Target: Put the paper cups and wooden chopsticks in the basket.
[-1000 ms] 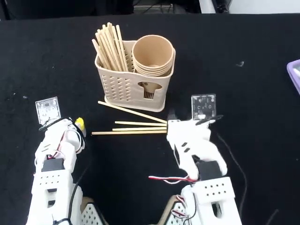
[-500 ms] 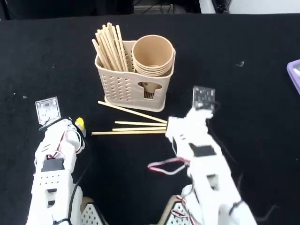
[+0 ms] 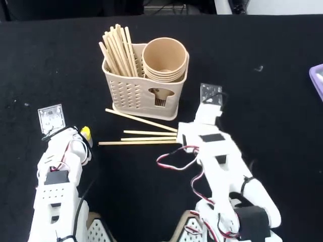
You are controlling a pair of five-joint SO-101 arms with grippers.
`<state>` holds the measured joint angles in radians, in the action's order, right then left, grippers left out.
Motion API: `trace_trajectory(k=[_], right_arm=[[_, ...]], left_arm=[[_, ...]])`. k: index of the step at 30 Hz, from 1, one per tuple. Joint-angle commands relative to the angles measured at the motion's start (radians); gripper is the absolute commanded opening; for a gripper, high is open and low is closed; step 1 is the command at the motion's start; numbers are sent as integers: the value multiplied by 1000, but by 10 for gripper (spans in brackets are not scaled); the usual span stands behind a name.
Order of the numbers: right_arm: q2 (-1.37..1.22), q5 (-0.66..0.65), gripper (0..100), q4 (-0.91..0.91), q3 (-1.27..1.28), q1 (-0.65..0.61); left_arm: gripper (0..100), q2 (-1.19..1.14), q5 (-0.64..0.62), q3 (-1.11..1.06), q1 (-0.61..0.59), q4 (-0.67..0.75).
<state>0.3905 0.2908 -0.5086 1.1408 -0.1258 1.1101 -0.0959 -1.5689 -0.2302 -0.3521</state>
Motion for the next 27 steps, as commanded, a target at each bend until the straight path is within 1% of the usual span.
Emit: trace_trajectory(k=[1, 3, 7, 12, 18, 23, 27], right_arm=[[-1, 3, 15, -110, -99, 12], [-1, 2, 15, -141, -125, 14], [-1, 2, 15, -143, -142, 11], [-10, 9, 15, -86, -143, 11], [-179, 11, 13, -77, -211, 14], [-275, 9, 12, -222, -315, 14], [-282, 8, 12, -235, -303, 20]], left_arm=[[163, 12, -3, 10, -8, 15], [163, 12, -3, 10, -8, 15], [163, 12, -3, 10, -10, 15], [163, 12, -3, 8, -10, 15], [163, 12, -3, 8, -10, 15], [163, 12, -3, 8, -10, 15], [163, 12, -3, 10, -10, 15]])
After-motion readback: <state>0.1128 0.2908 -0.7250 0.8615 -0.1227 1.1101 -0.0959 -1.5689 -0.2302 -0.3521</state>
